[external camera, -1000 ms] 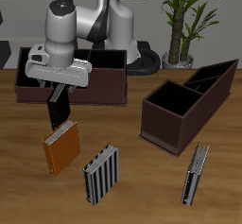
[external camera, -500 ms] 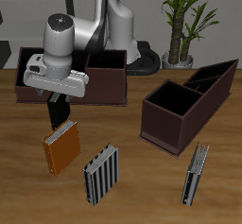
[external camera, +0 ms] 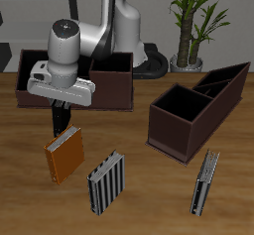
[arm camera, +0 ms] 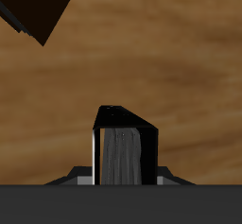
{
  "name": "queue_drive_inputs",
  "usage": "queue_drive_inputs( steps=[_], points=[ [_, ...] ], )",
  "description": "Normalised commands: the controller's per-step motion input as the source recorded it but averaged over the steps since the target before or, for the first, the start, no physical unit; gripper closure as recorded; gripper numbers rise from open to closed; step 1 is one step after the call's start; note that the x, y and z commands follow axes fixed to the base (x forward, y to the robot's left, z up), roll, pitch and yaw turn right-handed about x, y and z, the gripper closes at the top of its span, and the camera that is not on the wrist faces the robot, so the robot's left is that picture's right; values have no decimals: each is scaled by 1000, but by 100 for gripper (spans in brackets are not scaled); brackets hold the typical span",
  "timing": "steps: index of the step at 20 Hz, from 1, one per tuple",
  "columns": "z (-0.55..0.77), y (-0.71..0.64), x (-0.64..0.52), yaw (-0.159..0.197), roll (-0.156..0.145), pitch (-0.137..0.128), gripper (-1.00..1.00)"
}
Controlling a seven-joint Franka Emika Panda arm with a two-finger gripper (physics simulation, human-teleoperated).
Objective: Place the black book into the left desk caddy's right compartment
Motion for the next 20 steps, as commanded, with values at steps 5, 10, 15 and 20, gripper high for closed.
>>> queue_drive_inputs(
  steps=[5,10,15,20],
  points=[
    [302,239,45,-15,23,-2,100],
    [436,353,82,16,16,26,100],
    [513,409,71,33,15,-6,100],
    [491,514,82,53,21,-2,100]
  ],
)
